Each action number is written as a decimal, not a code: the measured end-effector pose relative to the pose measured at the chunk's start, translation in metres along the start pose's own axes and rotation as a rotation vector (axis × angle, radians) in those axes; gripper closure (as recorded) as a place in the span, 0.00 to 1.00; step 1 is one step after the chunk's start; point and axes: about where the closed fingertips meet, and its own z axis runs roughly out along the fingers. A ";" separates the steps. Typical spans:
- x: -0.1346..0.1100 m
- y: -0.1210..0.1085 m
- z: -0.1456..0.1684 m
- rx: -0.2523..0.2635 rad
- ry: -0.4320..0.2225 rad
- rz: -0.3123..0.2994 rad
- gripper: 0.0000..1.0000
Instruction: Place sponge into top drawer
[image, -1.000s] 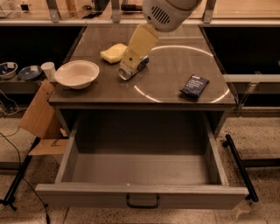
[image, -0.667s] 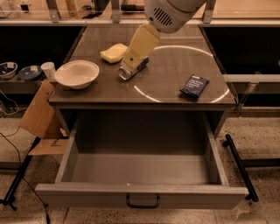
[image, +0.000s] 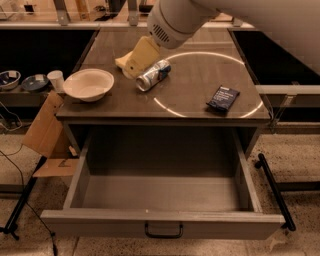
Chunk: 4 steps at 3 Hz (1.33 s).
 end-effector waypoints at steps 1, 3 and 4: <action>0.002 -0.015 0.030 0.046 0.008 0.090 0.00; -0.003 -0.028 0.062 0.078 0.013 0.151 0.00; -0.016 -0.024 0.073 0.077 -0.006 0.138 0.00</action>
Offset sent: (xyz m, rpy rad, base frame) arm 0.0946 0.0103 -0.0467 0.0863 0.0050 -0.2210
